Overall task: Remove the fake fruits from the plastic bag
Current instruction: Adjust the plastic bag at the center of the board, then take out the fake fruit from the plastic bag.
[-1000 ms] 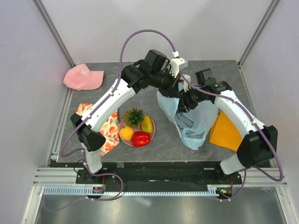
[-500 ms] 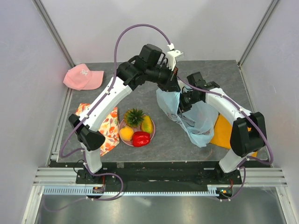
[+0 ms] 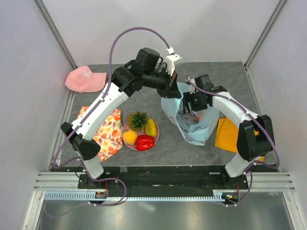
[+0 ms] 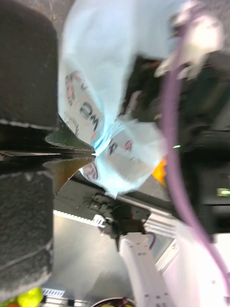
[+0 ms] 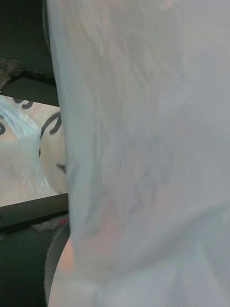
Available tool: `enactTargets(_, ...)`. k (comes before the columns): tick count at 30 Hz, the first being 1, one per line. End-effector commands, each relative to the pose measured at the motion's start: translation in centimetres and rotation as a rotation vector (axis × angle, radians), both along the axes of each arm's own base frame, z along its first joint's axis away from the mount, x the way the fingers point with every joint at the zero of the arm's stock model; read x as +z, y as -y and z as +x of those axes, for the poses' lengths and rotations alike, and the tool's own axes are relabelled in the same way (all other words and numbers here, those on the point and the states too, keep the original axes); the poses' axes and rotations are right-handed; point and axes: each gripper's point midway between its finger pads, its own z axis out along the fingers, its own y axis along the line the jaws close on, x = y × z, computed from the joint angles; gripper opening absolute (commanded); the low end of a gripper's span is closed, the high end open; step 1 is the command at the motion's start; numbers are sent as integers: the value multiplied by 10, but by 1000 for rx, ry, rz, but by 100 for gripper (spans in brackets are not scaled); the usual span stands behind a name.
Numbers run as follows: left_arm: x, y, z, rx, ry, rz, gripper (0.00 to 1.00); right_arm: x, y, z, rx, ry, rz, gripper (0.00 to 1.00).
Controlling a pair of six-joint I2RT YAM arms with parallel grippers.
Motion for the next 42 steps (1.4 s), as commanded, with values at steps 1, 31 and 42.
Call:
enactTargets(1,5,-11,-25,-92,8,-21,2,35,20,38,-71,241,-62,79)
enactTargets(31,12,6,-20,-120,-5,-56,2,58,-56,-60,382,49,401,48)
enactTargets(42,20,11,-17,-118,18,-71,2,41,-70,-80,344,-72,441,23)
